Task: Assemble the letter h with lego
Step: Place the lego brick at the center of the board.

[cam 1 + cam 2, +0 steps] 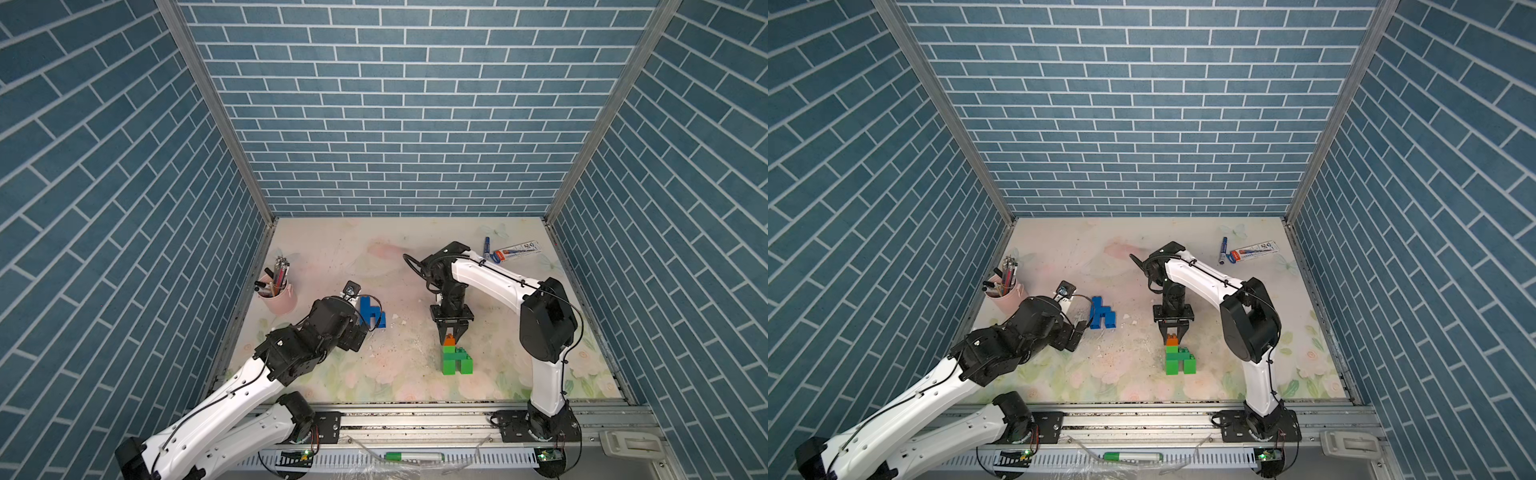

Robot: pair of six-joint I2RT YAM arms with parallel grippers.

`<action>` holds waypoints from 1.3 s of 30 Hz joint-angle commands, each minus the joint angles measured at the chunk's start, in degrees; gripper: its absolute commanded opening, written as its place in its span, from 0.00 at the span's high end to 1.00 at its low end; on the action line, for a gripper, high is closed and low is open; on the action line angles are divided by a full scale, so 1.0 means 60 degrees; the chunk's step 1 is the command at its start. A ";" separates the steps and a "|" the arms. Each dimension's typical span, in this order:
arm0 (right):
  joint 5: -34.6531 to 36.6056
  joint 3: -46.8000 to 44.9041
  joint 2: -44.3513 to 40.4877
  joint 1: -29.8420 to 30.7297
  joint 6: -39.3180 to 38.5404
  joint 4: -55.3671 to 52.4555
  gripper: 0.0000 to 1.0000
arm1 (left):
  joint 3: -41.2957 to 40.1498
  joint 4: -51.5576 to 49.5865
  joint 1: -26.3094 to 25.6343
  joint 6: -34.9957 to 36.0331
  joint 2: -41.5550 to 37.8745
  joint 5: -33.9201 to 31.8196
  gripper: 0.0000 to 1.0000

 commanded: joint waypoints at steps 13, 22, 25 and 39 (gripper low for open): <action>-0.0019 -0.0059 0.1378 -0.0374 -0.0991 -0.0087 0.99 | 0.0143 -0.0139 0.0072 -0.0002 0.0054 0.0062 0.01; 0.0232 -0.0182 0.1489 -0.0392 -0.0966 0.0329 0.72 | 0.0124 -0.0125 0.0069 0.0045 0.0072 0.0027 0.01; 0.0257 -0.0178 0.1507 -0.0404 -0.1033 0.0346 0.61 | 0.0115 -0.0124 0.0072 0.0047 0.0087 0.0033 0.01; 0.3685 0.0931 -0.2072 -0.0922 -0.0702 0.2827 0.20 | -0.0399 0.0665 0.0069 -0.0084 -0.0540 -0.1176 0.01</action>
